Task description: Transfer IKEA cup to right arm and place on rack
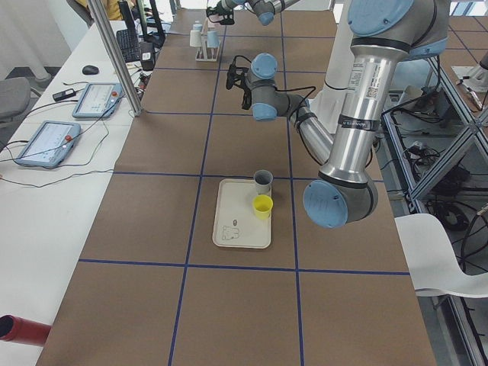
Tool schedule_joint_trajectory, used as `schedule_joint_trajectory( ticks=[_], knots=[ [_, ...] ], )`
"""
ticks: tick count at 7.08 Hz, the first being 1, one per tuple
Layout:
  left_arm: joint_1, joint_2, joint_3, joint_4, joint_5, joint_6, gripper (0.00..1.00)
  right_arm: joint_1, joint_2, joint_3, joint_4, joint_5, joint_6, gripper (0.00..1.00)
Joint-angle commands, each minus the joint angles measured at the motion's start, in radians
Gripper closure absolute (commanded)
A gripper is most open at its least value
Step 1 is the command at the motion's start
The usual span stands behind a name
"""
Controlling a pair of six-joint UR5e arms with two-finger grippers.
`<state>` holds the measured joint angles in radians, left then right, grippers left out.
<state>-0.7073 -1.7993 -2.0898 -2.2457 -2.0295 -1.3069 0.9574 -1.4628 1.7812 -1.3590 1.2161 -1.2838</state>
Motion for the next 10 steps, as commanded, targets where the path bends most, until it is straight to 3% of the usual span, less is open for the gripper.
schedule_joint_trajectory(
  ticks=[1,10],
  knots=[
    [0.0,0.0,-0.001,0.0,0.0,-0.002,0.0,-0.008,0.004,-0.008,0.0,-0.053,-0.058,1.0],
    [0.0,0.0,0.005,-0.003,-0.002,-0.002,0.0,-0.101,0.005,-0.066,-0.002,-0.197,-0.066,1.0]
  ],
)
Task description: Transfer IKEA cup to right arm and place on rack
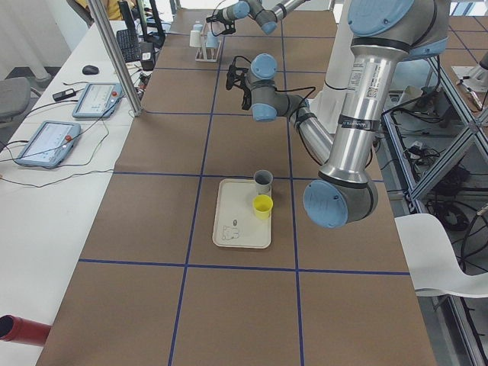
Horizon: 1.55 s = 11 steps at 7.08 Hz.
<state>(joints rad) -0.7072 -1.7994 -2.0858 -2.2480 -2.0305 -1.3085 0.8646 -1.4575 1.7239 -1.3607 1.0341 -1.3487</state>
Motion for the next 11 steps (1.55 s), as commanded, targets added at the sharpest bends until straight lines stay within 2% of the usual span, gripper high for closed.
schedule_joint_trajectory(
  ticks=[1,4,5,6,7,10,11],
  knots=[
    [0.0,0.0,0.001,-0.001,0.0,0.0,0.0,-0.012,0.0,-0.009,0.0,-0.023,-0.001,1.0],
    [0.0,-0.002,0.0,-0.002,0.0,-0.011,0.0,-0.021,0.0,-0.015,0.002,-0.055,0.009,1.0],
    [0.0,-0.002,0.0,-0.004,0.0,-0.012,0.0,-0.021,0.0,-0.013,0.005,-0.057,0.019,0.81],
    [0.0,-0.002,-0.002,-0.004,0.0,-0.018,0.0,-0.021,0.0,-0.015,0.009,-0.055,0.031,0.24],
    [0.002,-0.002,-0.002,-0.004,0.0,-0.018,0.0,-0.021,0.0,-0.013,0.012,-0.054,0.031,0.02],
    [0.0,-0.002,-0.005,-0.004,0.0,-0.018,0.0,-0.021,0.0,-0.009,0.012,-0.055,0.031,0.01],
    [-0.005,0.003,-0.01,-0.001,-0.007,-0.009,0.0,-0.019,0.002,0.025,0.012,-0.049,0.034,0.01]
  ],
)
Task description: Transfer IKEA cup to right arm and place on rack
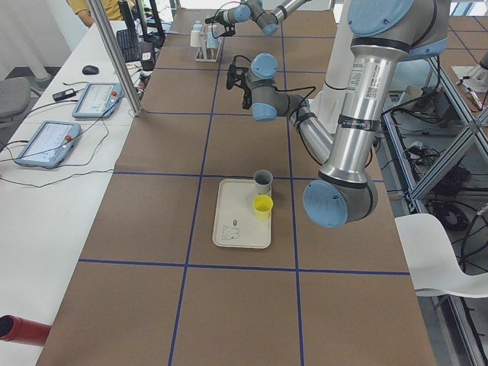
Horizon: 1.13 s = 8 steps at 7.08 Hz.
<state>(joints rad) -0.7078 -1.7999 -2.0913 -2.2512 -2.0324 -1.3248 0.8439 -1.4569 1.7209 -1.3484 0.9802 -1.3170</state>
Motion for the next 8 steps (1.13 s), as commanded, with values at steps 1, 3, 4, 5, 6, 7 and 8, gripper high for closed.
schedule_joint_trajectory(
  ticks=[1,3,4,5,6,7,8],
  knots=[
    [-0.007,0.042,-0.022,0.005,-0.006,0.022,0.0,0.004,0.0,0.072,0.0,0.032,0.071,0.01],
    [-0.044,0.208,-0.097,0.01,-0.006,0.221,0.0,0.004,0.0,0.127,0.0,0.176,0.329,0.01],
    [-0.088,0.265,-0.098,0.01,-0.006,0.313,0.0,0.004,-0.002,0.149,0.0,0.251,0.472,0.0],
    [-0.122,0.337,-0.092,0.007,0.004,0.446,0.0,0.004,-0.013,0.173,0.005,0.325,0.677,0.0],
    [-0.165,0.408,-0.084,0.004,0.006,0.582,0.0,0.003,-0.011,0.192,0.029,0.422,0.87,0.0],
    [-0.179,0.46,-0.06,-0.005,0.039,0.654,0.0,0.0,-0.014,0.193,0.078,0.501,1.016,0.0],
    [-0.179,0.506,-0.012,-0.087,0.135,0.682,0.0,-0.017,-0.013,0.198,0.118,0.578,1.177,0.0]
  ],
)
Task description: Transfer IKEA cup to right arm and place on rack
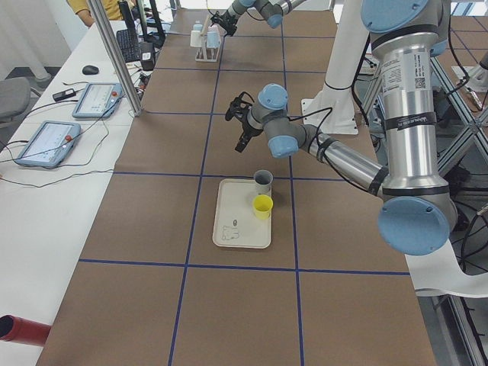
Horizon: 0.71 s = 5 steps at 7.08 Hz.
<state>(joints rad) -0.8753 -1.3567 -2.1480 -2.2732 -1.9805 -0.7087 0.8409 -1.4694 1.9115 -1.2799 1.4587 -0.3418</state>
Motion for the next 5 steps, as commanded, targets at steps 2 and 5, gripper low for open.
schedule_joint_trajectory(
  ticks=[2,5],
  knots=[
    [-0.011,0.126,0.257,-0.385,0.094,0.087,0.0,-0.042,0.009,0.039,0.057,0.23,0.43,0.0],
    [-0.01,0.18,0.33,-0.497,0.083,0.084,0.0,-0.054,0.009,0.086,0.057,0.325,0.538,0.0]
  ],
)
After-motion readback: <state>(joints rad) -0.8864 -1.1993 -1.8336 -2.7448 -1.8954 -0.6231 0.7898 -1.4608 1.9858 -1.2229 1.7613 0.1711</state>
